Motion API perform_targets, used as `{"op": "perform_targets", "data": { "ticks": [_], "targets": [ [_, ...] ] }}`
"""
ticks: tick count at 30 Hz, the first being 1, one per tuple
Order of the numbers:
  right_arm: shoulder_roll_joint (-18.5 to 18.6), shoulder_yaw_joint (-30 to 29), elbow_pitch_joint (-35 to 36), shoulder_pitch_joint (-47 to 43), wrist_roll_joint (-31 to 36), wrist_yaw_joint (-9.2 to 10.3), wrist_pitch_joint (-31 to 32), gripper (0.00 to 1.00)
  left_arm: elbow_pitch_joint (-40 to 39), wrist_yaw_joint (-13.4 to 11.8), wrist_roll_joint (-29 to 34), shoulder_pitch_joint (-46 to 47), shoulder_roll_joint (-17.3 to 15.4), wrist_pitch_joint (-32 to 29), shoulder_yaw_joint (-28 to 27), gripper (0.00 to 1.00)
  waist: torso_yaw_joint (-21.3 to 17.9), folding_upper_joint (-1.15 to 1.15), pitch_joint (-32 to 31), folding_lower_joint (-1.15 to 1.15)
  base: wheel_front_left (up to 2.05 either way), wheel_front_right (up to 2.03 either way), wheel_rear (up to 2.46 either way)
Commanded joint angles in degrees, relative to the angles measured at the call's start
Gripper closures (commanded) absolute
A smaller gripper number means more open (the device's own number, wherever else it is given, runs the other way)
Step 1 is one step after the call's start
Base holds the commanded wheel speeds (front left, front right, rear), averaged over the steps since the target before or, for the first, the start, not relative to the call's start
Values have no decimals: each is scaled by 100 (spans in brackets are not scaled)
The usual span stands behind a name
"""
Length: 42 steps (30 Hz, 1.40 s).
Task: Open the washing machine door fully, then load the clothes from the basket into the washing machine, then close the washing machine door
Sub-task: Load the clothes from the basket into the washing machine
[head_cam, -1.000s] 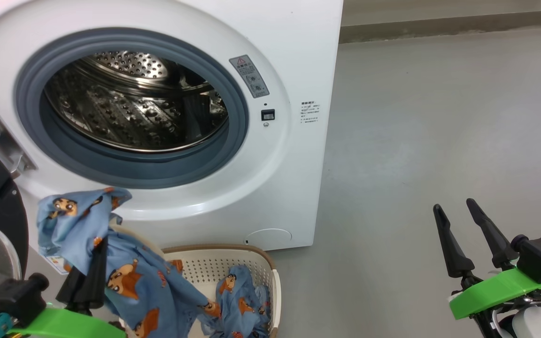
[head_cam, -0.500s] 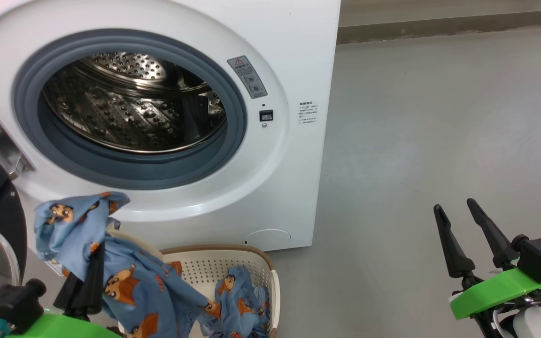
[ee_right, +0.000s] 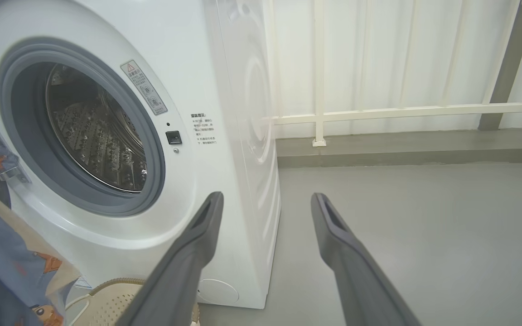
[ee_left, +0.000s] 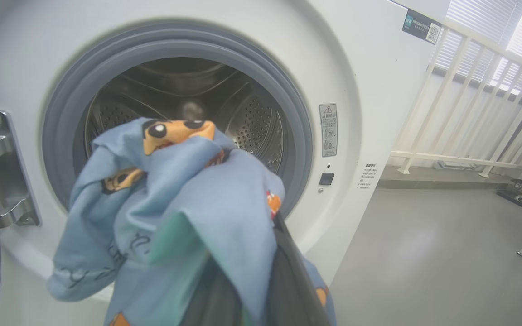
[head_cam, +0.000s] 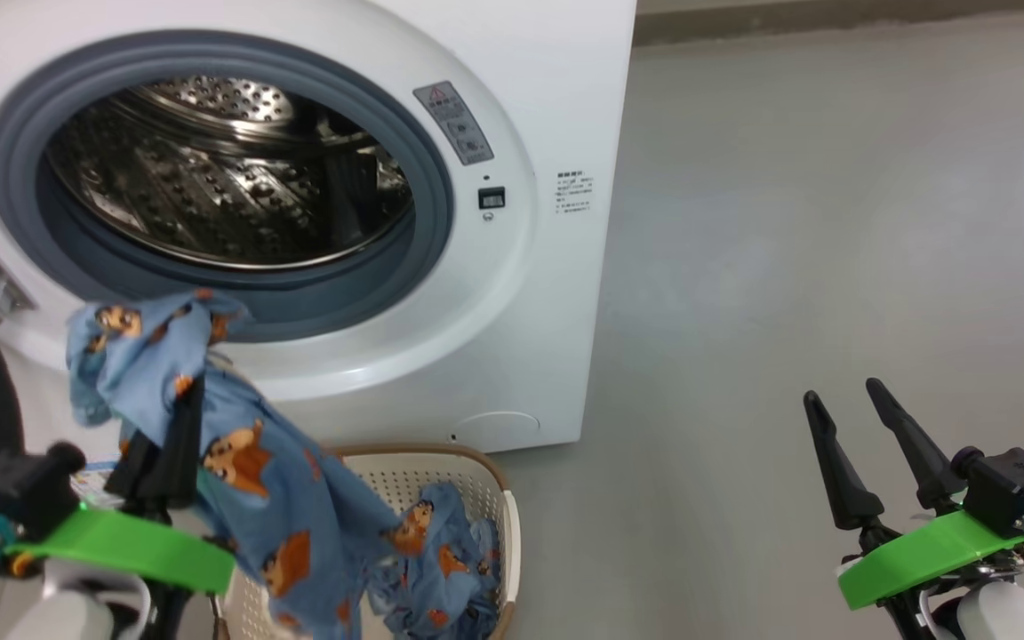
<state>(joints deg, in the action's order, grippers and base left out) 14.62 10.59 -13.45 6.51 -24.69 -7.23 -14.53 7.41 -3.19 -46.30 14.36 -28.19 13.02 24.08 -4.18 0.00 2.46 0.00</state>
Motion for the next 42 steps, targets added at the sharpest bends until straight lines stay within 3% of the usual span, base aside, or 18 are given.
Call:
{"op": "perform_targets", "data": {
  "ticks": [1, 7, 12, 17, 28, 37, 42],
  "targets": [
    [72, 83, 156, 195, 53, -25, -47, 0, -23, 39, 39, 375, -186, -1, -219, 100, -98, 0, 151, 0, 0, 0, 0],
    [-129, 44, 296, 364, 238, -25, -47, 0, 758, 358, 62, 1268, -175, -4, -268, 100, -342, 0, 682, 0, 0, 0, 0],
    [-386, -30, 493, 509, 488, -25, -47, 0, 1722, 785, 114, 2224, -149, 84, -309, 100, -590, 0, 1303, 0, 0, 0, 0],
    [-640, -96, 696, 620, 653, -25, -47, 0, 2390, 978, 255, 2998, -148, 160, -306, 100, -755, 0, 1802, 0, 0, 0, 0],
    [-984, -145, 1185, 765, 1086, -25, -47, 0, 3374, 1066, 128, 4663, -441, 192, 51, 100, -995, 0, 3018, 0, 0, 0, 0],
    [-1119, -132, 1412, 734, 1259, -25, -47, 0, 3698, 1067, -183, 5474, -872, 195, 537, 100, -1223, 0, 3630, 0, 0, 0, 0],
    [-1159, -120, 1516, 664, 1275, -25, -47, 0, 3735, 1067, -271, 5954, -1096, 196, 522, 100, -1369, 0, 3916, 0, 0, 0, 0]
  ]
}}
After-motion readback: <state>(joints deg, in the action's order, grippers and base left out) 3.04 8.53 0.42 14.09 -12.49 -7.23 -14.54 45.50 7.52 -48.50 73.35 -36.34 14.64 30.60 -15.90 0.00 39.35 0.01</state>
